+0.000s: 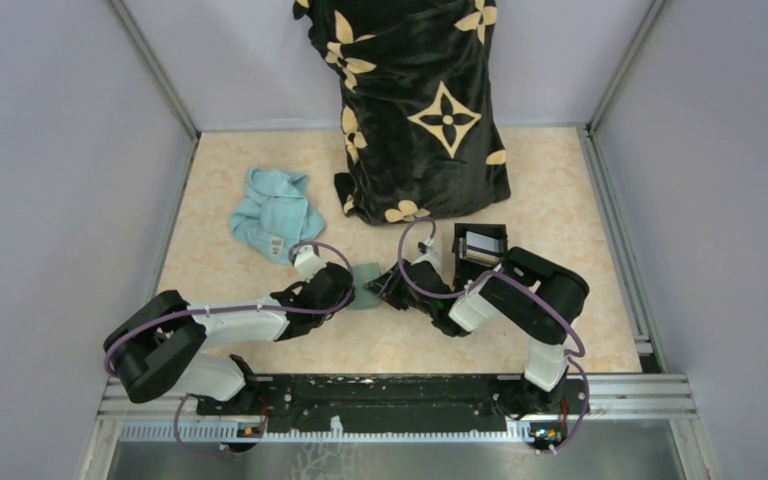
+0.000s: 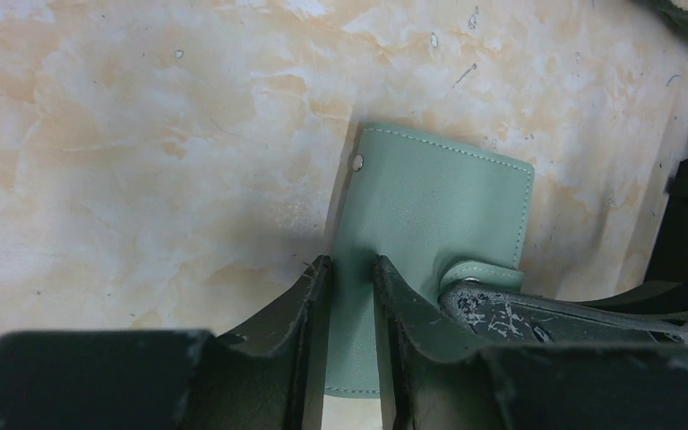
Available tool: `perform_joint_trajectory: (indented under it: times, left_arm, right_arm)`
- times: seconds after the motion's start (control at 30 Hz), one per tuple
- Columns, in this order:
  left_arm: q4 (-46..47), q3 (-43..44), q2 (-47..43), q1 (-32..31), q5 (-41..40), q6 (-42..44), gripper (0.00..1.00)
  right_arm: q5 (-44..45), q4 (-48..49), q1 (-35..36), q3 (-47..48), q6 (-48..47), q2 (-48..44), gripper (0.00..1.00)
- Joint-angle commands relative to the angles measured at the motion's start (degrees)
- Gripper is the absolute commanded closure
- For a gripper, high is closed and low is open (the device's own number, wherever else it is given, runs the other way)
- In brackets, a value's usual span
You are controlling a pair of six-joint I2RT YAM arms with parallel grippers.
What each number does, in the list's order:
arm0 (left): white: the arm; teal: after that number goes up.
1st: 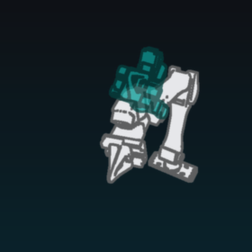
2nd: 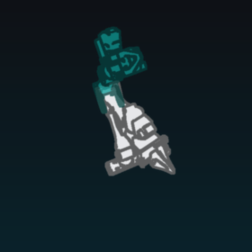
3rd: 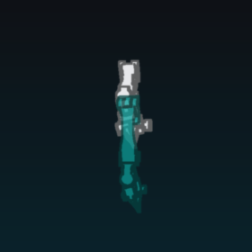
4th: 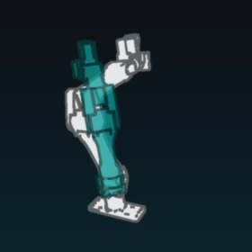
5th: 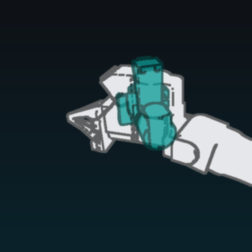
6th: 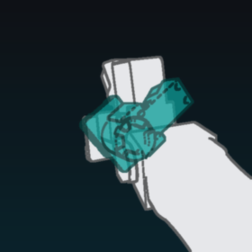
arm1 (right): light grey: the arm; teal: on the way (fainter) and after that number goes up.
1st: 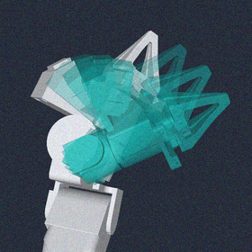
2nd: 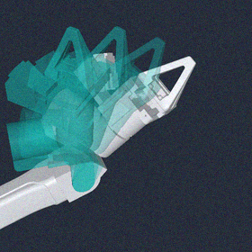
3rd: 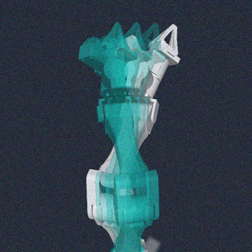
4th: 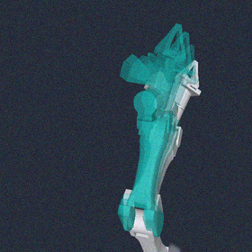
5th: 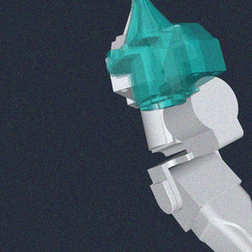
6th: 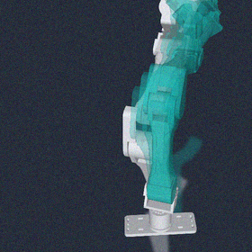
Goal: Put the credit cards into the card holder
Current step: Close the card holder at the center of the board.
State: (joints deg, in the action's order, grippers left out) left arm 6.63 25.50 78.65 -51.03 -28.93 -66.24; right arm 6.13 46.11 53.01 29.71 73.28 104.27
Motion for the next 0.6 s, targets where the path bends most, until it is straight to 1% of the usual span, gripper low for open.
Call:
perform_joint_trajectory:
  times: [0.0,0.3,0.33,0.4,0.43,0.57]
  left_arm:
    - [-7.7,-1.3,3.0,-0.9,4.5,0.2,0.69]
    - [-7.7,-1.2,3.1,-0.8,4.8,0.3,0.69]
    - [-7.8,-1.2,3.0,-0.8,4.8,0.4,0.69]
    - [-7.9,-1.2,2.8,-0.9,4.8,0.5,0.69]
    - [-7.9,-1.2,2.8,-0.8,4.8,0.5,0.69]
    - [-8.1,-1.2,2.9,-0.9,4.9,0.6,0.70]
  right_arm:
    - [-5.3,-19.8,2.4,-2.5,-2.9,6.3,0.72]
    - [-5.7,-19.6,2.3,-1.9,-3.0,6.9,0.78]
    - [-5.8,-19.5,2.3,-1.7,-3.0,7.1,0.81]
    - [-6.2,-19.1,2.2,-1.4,-3.0,7.9,0.91]
    - [-6.5,-18.7,2.2,-1.2,-3.0,8.2,0.99]
    - [-7.2,-17.8,2.1,-0.8,-3.4,8.7,1.00]
